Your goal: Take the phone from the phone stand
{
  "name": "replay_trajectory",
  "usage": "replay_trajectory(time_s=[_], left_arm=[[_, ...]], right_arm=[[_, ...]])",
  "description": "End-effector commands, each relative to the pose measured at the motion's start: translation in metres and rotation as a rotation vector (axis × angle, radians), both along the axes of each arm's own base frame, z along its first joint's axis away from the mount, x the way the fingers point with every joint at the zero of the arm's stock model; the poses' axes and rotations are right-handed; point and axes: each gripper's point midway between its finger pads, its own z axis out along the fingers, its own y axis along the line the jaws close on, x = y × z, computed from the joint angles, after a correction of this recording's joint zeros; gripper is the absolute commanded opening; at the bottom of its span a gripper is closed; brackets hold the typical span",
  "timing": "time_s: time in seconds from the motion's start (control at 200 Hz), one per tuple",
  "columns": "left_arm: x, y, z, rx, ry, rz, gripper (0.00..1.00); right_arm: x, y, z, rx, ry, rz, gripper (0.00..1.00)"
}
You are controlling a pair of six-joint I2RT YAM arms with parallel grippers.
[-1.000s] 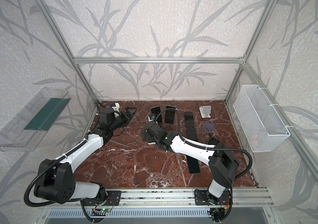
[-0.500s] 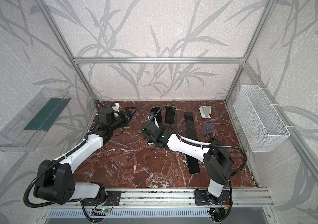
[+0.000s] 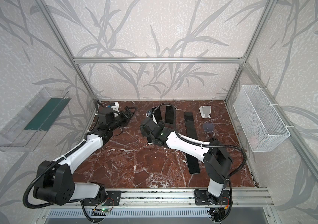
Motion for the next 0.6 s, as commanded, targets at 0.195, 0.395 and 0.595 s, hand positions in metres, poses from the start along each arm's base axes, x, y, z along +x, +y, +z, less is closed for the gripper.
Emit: replay_trajectory(time_s=[0.195,0.395,0.595], left_arm=[[0.003,0.001,0.023,-0.014,-0.059,0.000,0.91],[0.002,0.000,0.024,-0.022,-0.059,-0.004,0.91],[0.003,0.001,0.024,-0.024,-0.059,-0.004,0.91]], right_arm=[[0.015,0.003,-0.032,0.012,0.076,-0.071,0.99],[0.023,0.002,-0.056,0.021,0.110,-0.117,0.99],[0.024,0.005,-0.069,0.051,0.098,-0.108,0.86]])
